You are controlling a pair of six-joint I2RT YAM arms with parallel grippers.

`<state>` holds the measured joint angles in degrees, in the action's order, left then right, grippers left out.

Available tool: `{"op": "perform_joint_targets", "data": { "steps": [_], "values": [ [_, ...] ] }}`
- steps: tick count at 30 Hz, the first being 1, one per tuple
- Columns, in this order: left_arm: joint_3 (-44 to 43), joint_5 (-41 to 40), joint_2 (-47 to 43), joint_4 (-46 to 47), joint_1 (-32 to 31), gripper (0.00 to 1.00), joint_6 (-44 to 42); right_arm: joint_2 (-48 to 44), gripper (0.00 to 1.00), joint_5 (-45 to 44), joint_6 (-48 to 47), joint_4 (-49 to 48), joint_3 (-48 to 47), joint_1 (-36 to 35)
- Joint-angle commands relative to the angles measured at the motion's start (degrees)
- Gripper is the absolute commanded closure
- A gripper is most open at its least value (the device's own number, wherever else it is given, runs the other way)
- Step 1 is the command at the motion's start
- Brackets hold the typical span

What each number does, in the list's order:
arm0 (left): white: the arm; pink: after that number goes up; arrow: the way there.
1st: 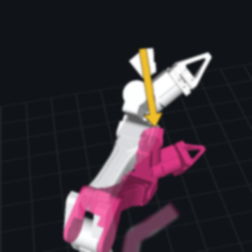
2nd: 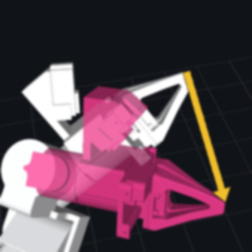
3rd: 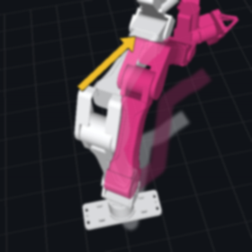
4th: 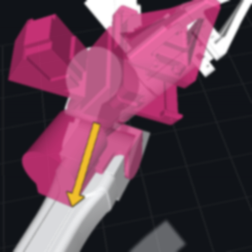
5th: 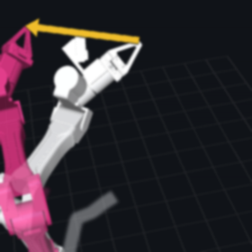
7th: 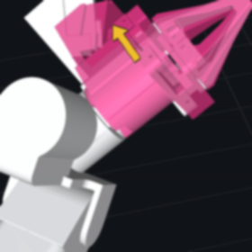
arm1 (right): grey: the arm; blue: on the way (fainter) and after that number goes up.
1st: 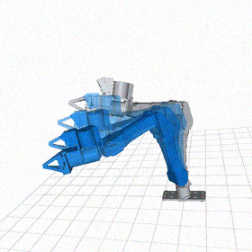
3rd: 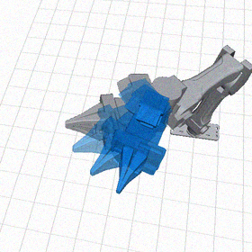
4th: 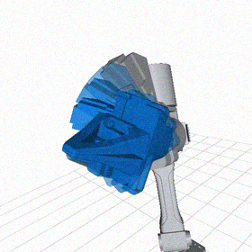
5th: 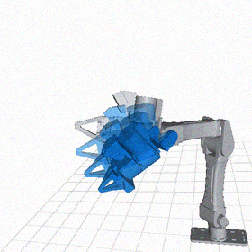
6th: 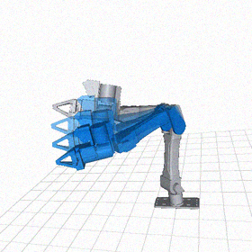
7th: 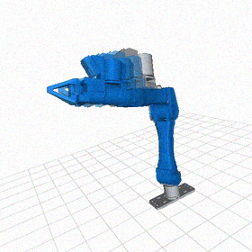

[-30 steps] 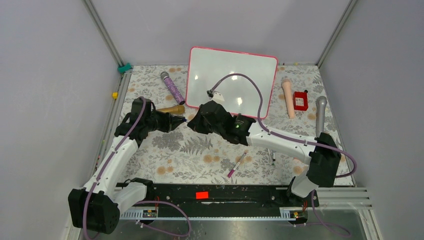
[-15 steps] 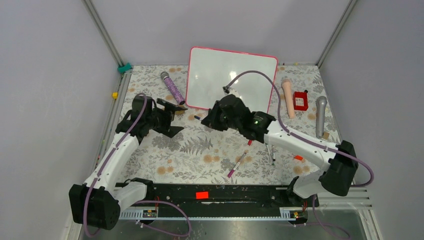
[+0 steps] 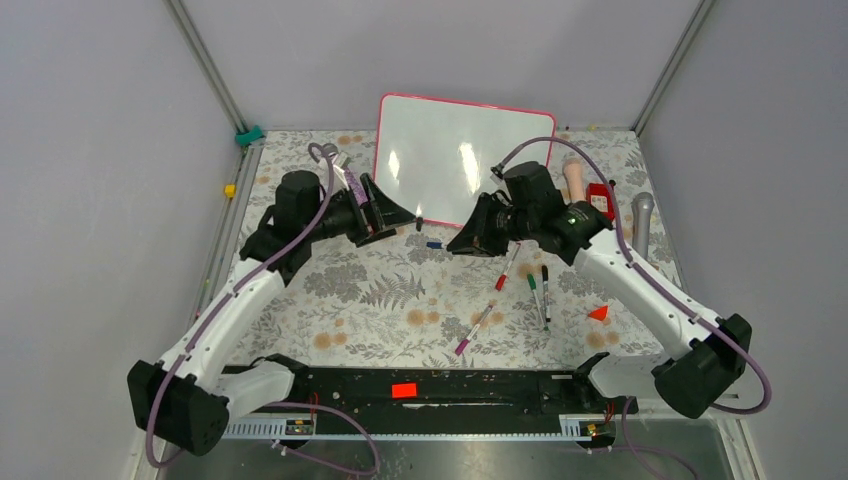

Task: Write a sentence on the whiteboard
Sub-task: Open the whiteboard marker at the center of the board.

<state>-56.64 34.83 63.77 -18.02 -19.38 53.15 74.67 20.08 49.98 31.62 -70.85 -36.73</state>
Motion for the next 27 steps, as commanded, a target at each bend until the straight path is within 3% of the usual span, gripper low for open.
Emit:
{"op": "perform_joint_targets", "data": {
  "steps": [1,6,14,20,27],
  "values": [
    [1.92,3.53,-6.08,10.93,-5.39,0.06,-13.07,-3.68,1.0,10.38,-3.2,7.37,-4.82,1.32],
    [7.24,6.28,-11.54,15.81,-11.44,0.08,-24.49,-5.67,1.0,12.56,-2.64,11.26,-5.94,1.33],
    [15.88,4.47,-21.31,20.66,-14.63,0.16,-45.77,-6.36,1.0,19.21,1.25,11.38,-5.73,1.29],
    [12.84,7.63,-18.42,18.14,-16.04,0.32,-59.43,-4.14,1.0,22.19,2.26,11.41,-7.8,1.15],
    [9.91,8.74,-14.31,16.8,-17.85,0.43,-65.37,-1.37,1.0,23.59,2.17,11.43,-10.53,1.05]
  ]
}}
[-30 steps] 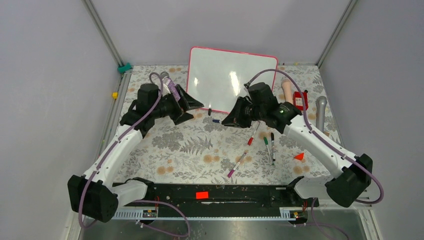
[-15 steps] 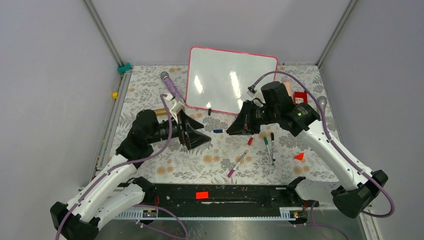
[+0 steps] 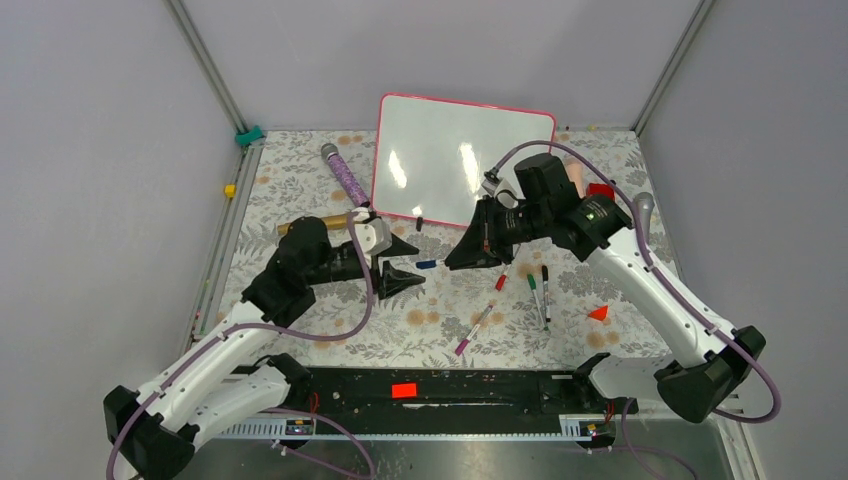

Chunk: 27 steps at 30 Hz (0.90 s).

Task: Write a sentence on the whiteboard
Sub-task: Open the whiteboard marker at the center of the board.

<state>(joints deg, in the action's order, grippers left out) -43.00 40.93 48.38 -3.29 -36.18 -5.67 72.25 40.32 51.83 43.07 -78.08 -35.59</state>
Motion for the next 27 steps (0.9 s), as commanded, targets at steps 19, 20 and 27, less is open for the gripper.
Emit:
{"op": "perform_joint_targets", "data": {
  "steps": [19,20,27],
  "values": [
    [-1.49,-2.32,3.47,-4.76,-3.43,1.0,-17.76,3.56,1.0,12.84,-7.7,8.28,-5.08,6.85],
    [-0.43,-3.67,2.83,-5.38,-3.45,1.0,-17.79,3.16,1.0,13.5,-10.5,11.69,-4.99,9.29],
    [7.88,-11.56,-0.85,-1.91,-3.37,1.0,-14.32,1.53,1.0,11.11,-20.11,24.57,-4.05,17.87]
  ]
}}
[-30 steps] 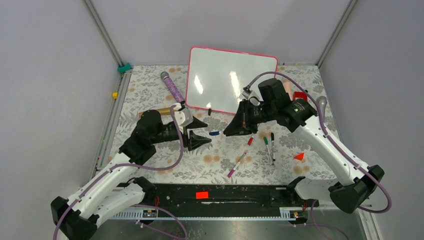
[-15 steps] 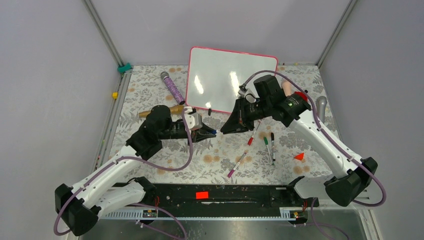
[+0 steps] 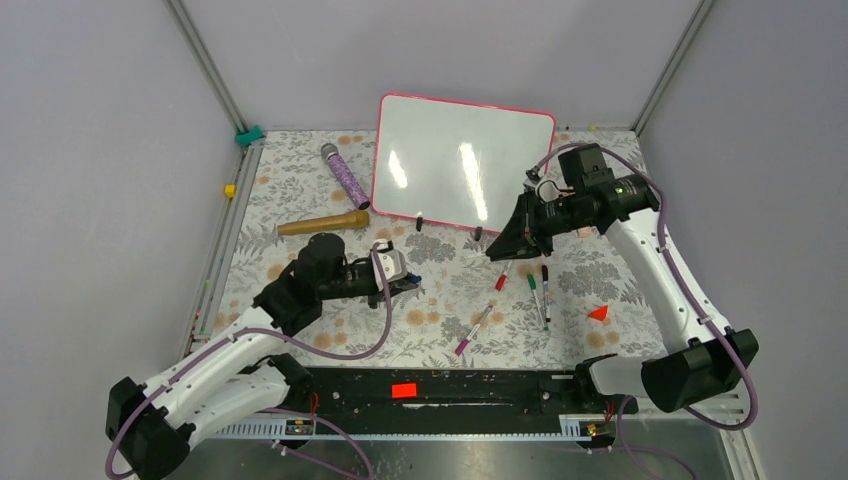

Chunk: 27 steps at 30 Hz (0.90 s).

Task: Write a sentence on the whiteboard
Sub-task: Open the whiteboard marker at the center of the board, then place the pen cap at the center of the board.

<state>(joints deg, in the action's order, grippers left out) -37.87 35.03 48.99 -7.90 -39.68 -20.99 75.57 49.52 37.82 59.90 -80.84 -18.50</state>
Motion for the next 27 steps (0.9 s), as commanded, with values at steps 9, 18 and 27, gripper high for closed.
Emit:
{"op": "perform_joint_targets", "data": {
  "steps": [9,18,27],
  "values": [
    [-5.92,-8.69,17.64,8.62,0.22,0.82,24.38,-0.35,1.0,-13.47,-4.17,2.74,-4.24,0.84],
    [-15.5,-7.97,37.48,7.0,-0.52,0.83,31.87,-3.74,1.0,-18.48,-1.47,-6.07,1.26,2.05],
    [-21.02,-10.26,46.2,1.0,-0.52,0.78,35.31,-8.5,1.0,-27.31,-5.14,-4.99,2.13,2.75]
  ]
}}
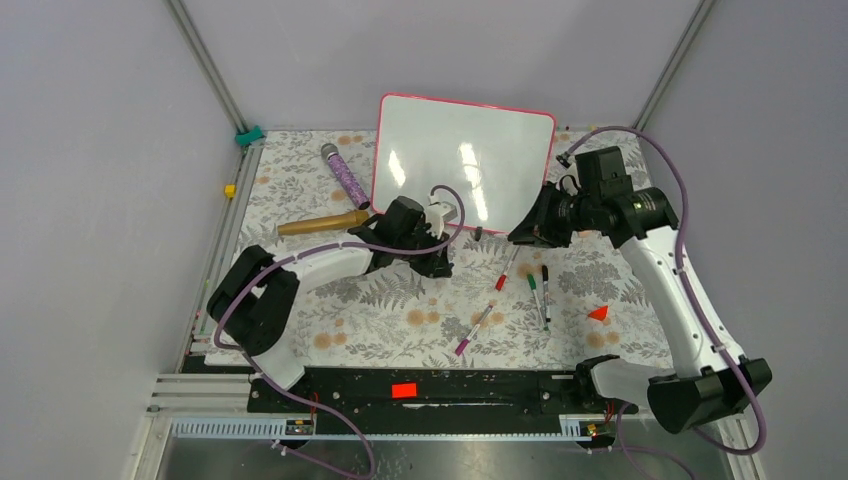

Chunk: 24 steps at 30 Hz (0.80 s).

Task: Write a sentence on the whiteboard
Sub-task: Place the pen cap at the center of the board, then move the whiteboard to the center of the board.

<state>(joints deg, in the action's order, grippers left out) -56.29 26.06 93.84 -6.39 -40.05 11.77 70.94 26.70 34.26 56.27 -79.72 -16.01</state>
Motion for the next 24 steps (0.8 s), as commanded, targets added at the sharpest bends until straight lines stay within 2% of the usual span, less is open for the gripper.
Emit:
{"op": "perform_joint_targets", "data": {
  "steps": [1,2,5,7,10,13,15,18,21,24],
  "values": [
    [-2.46,-1.07,1.34,-0.49,-0.18,0.69,2.76,-4.26,1.0,-4.68,-1.46,-1.56,1.42,0.28],
    [-2.36,-0.6,1.02,-0.43,-0.2,0.56,2.89,-4.58,1.0,-4.56,-1.4,-1.71,1.83,0.28],
    [-1.58,-0.67,-1.42,0.39,-0.13,0.29,2.78,-5.32,1.0,-3.56,-1.69,-1.81,2.08,0.36],
    [-0.85,-1.31,-4.53,1.82,-0.19,0.19,2.9,-6.05,1.0,-2.64,-1.83,-2.49,2.22,0.37],
    [-0.3,-2.36,-8.78,3.85,-0.2,0.17,3.81,-7.18,1.0,-0.48,-1.6,-4.98,4.05,0.37],
    [-1.0,-5.08,-11.61,5.37,-0.11,0.16,8.81,-7.69,1.0,-0.62,-0.58,-6.31,5.47,0.35],
    [-0.96,-7.85,-13.41,6.16,0.01,0.12,12.38,-7.8,1.0,-4.92,-0.15,-5.23,4.58,0.52],
    [-0.82,-11.17,-16.3,7.83,1.74,0.02,18.79,-8.58,1.0,-10.74,-0.46,-5.11,2.88,0.7],
    [-1.15,-10.58,-17.42,5.55,7.04,0.01,26.03,-10.05,1.0,-14.57,-0.97,-7.49,2.43,0.74],
    [-0.3,-5.03,-16.83,4.18,15.64,0.01,33.79,-9.87,1.0,-16.46,-1.8,-7.81,1.61,0.74]
  ]
}}
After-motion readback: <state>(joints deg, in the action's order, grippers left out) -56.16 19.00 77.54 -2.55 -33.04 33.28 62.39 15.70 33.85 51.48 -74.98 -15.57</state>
